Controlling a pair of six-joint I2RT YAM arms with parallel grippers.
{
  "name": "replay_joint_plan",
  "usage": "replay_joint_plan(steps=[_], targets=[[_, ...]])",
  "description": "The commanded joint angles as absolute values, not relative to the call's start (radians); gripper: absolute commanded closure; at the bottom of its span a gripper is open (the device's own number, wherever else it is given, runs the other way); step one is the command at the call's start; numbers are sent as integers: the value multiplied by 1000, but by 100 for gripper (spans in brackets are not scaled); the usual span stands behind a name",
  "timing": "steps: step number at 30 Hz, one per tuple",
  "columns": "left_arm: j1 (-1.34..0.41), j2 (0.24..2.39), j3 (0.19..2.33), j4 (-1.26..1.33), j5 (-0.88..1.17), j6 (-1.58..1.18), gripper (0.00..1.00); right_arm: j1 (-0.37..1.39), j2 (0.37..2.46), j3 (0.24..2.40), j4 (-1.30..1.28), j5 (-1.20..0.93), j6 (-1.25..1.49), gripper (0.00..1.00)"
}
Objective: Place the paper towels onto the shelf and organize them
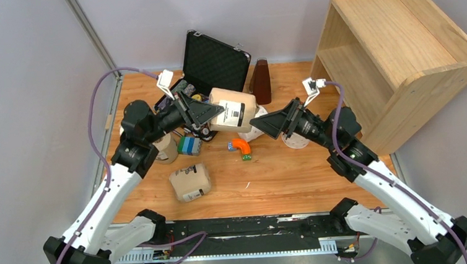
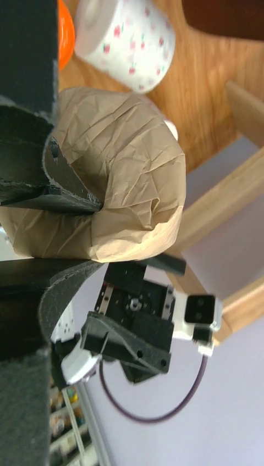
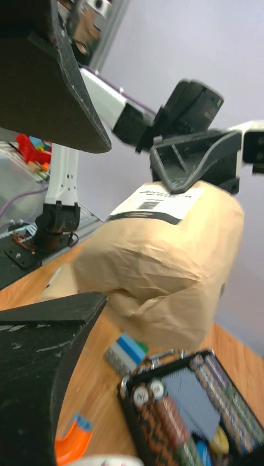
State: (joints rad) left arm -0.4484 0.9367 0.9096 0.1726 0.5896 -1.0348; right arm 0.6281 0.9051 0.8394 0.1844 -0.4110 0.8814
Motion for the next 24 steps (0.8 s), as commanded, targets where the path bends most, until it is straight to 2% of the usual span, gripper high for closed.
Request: replay_joint_plan(steps=[1, 6, 12, 18, 21, 24], targets=[[-453, 1016, 1117, -216, 517, -684, 100, 624, 778, 884, -128, -192, 731, 0], [-513, 1173, 1226, -434, 484, -504, 100, 624, 687, 927, -376, -16, 650, 0], [-769, 1459, 1399, -648, 224, -300, 100, 624, 644, 986, -579, 127, 604, 0], [-956, 1720, 1505, -667, 24, -169, 100, 623, 599, 997, -661, 199, 604, 0], [-1015, 1784, 1527, -633, -11, -103, 100, 624, 576, 995, -687, 220, 602, 0], [-1056, 1821, 1511, -565, -33, -51, 95, 623, 558, 1000, -706, 236, 596, 0]])
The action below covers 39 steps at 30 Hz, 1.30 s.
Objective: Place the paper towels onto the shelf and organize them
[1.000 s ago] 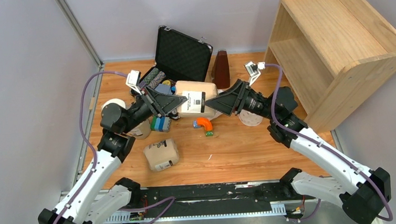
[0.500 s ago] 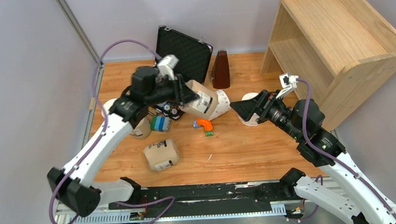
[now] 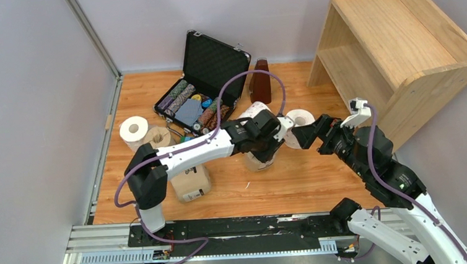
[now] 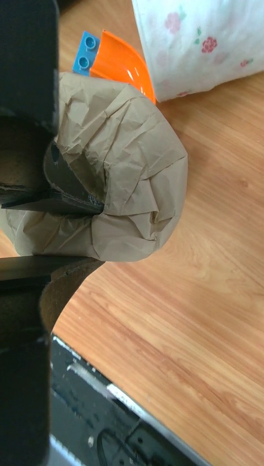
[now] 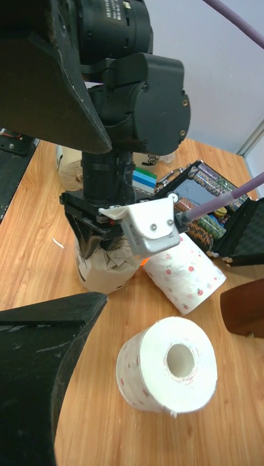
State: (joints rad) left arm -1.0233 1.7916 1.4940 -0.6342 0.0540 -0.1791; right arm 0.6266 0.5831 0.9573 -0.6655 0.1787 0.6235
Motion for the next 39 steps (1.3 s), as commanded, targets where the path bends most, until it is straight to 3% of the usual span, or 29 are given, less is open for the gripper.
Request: replay_joint_plan(steps=[1, 12, 27, 39], targets=[[-1064, 1825, 1499, -546, -34, -22, 95, 625, 555, 1002, -712, 236, 594, 0], [-1211, 1749, 1462, -498, -9, 66, 93, 623, 537, 1026, -753, 270, 569, 0], [-1226, 1749, 1487, -455, 145, 37, 92, 624, 500, 1026, -770, 311, 569, 0], [-1159, 1814, 1402, -430, 18, 170, 94, 624, 503, 1032, -785, 297, 574, 0]])
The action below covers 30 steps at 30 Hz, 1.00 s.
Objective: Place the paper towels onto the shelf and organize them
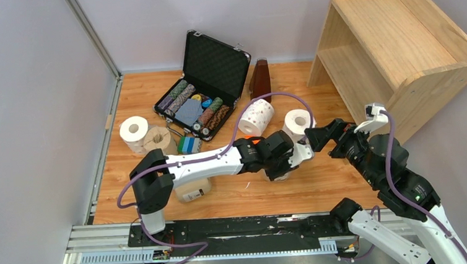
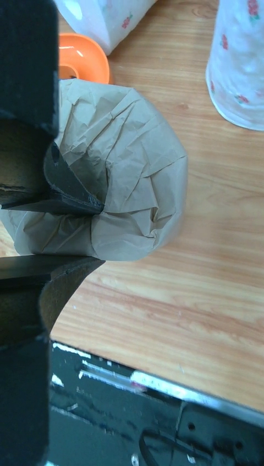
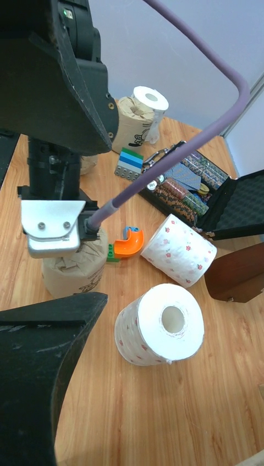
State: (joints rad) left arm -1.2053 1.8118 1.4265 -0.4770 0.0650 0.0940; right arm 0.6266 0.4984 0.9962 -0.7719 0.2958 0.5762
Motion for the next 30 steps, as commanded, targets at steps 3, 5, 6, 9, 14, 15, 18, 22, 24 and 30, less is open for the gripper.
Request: replay_joint_plan(steps=[3, 5, 6, 9, 14, 15, 18, 22, 24, 30], targets=[[-1114, 1812, 1377, -427, 20, 217, 90, 624, 513, 1034, -786, 282, 572, 0], [-1106, 1812, 1371, -439, 16, 245, 87, 625, 518, 1038, -787, 276, 568, 0], [-1104, 1811, 1369, -447, 13, 252, 86, 624, 522, 1040, -787, 273, 567, 0], [-1101, 1796, 1363, -472, 3, 281, 69, 624, 537, 1051, -791, 259, 559, 0], [-1083, 1766, 1337, -505, -11, 291, 57, 624, 554, 1055, -796, 232, 544, 0], [-1082, 1760, 1343, -518, 3, 287, 51, 624, 560, 1057, -798, 227, 540, 0], [-1082, 1727, 1365, -538, 77, 265, 34, 624, 575, 1060, -806, 205, 530, 0], [-1083, 1659, 1371, -517, 103, 221, 9, 624, 598, 1068, -811, 193, 507, 0], [-1082, 1620, 1374, -514, 102, 205, 1, 624, 614, 1082, -816, 185, 493, 0], [-1080, 1464, 1377, -517, 59, 141, 0, 624, 696, 1141, -846, 134, 417, 0]])
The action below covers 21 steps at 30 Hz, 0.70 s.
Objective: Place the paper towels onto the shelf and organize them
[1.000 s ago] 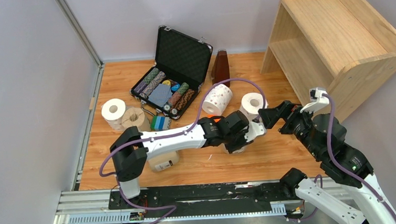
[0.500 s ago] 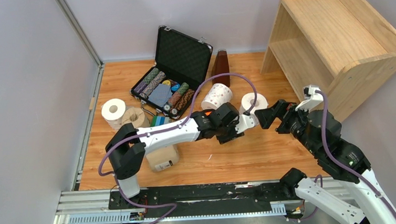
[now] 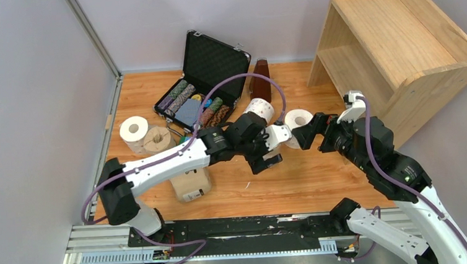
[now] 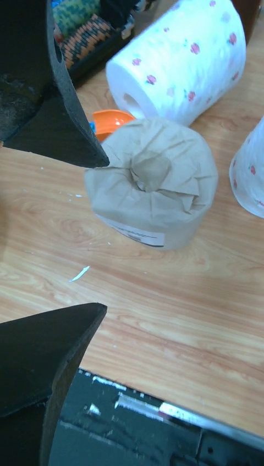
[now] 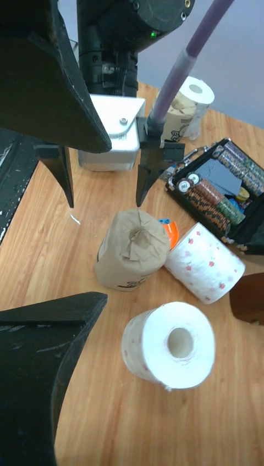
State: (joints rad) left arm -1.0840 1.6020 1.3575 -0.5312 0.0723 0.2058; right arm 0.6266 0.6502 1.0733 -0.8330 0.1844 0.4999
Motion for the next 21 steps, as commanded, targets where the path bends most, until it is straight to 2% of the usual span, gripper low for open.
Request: replay_joint_plan(steps=[1, 3, 7, 10, 17, 21], targets=[[-1078, 1443, 1366, -516, 44, 129, 0, 624, 719, 1149, -852, 112, 401, 0], [-1062, 1380, 1350, -523, -6, 77, 0, 624, 755, 1162, -860, 63, 366, 0], [-923, 1221, 1307, -564, -54, -68, 0, 624, 857, 1183, -884, -38, 308, 1], [-822, 1124, 1253, -619, -105, -167, 0, 626, 939, 1196, -902, -95, 273, 9], [-564, 822, 1105, -733, -333, -296, 0, 652, 1104, 1200, -899, -139, 210, 15], [-522, 649, 1016, -764, -484, -328, 0, 701, 1198, 1217, -886, -140, 168, 21]])
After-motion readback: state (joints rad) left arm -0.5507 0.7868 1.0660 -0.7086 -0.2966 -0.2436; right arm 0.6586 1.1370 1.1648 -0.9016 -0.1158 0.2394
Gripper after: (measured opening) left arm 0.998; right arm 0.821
